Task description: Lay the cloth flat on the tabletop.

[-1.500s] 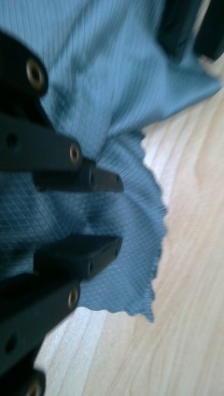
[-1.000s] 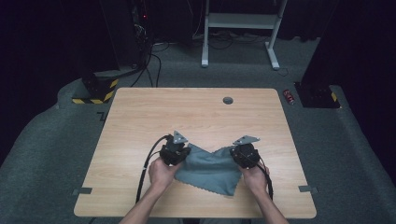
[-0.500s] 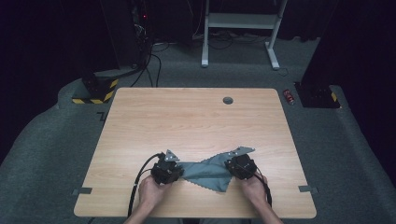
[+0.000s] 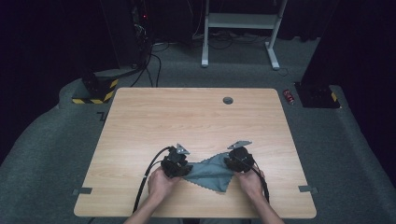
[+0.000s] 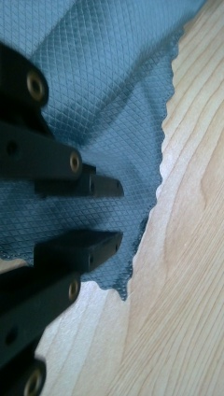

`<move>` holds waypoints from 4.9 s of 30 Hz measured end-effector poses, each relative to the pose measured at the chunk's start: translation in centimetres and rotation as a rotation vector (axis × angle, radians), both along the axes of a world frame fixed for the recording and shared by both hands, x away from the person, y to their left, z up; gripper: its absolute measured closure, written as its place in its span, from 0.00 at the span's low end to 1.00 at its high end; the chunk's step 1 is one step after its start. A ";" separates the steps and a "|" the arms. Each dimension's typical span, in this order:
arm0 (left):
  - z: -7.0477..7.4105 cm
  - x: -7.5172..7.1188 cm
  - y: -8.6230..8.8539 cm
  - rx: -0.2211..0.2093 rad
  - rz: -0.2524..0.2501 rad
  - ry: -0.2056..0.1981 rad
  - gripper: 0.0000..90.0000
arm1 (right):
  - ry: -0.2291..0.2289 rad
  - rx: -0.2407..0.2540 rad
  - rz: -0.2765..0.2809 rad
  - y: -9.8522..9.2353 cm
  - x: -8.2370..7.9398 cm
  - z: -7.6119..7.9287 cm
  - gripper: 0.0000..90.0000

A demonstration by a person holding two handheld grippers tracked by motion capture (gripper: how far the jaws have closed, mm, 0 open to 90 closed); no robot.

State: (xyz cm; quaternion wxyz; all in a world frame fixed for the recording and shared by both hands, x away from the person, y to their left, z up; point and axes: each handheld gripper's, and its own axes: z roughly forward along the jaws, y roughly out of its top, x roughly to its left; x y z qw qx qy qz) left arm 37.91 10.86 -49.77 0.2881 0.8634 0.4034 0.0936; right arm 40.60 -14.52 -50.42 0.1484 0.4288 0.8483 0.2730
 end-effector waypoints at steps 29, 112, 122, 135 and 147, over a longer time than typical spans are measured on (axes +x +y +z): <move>0.5 -2.8 3.0 -0.072 0.040 -0.069 0.75 | -0.065 0.022 0.026 -1.3 -1.6 1.4 1.00; 0.8 -5.7 4.1 -0.137 -0.001 -0.095 0.93 | -0.078 0.080 0.353 6.7 -2.6 2.6 0.71; 1.0 -4.6 4.4 -0.138 0.045 -0.079 0.76 | -0.077 0.030 0.406 6.6 -3.9 1.7 1.00; 0.1 -2.5 1.9 -0.088 0.004 -0.027 0.99 | -0.089 0.083 0.337 4.6 -4.7 1.3 0.86; 0.2 -6.4 -1.4 -0.089 -0.260 0.005 0.99 | -0.164 0.127 0.212 2.5 -4.8 2.5 0.73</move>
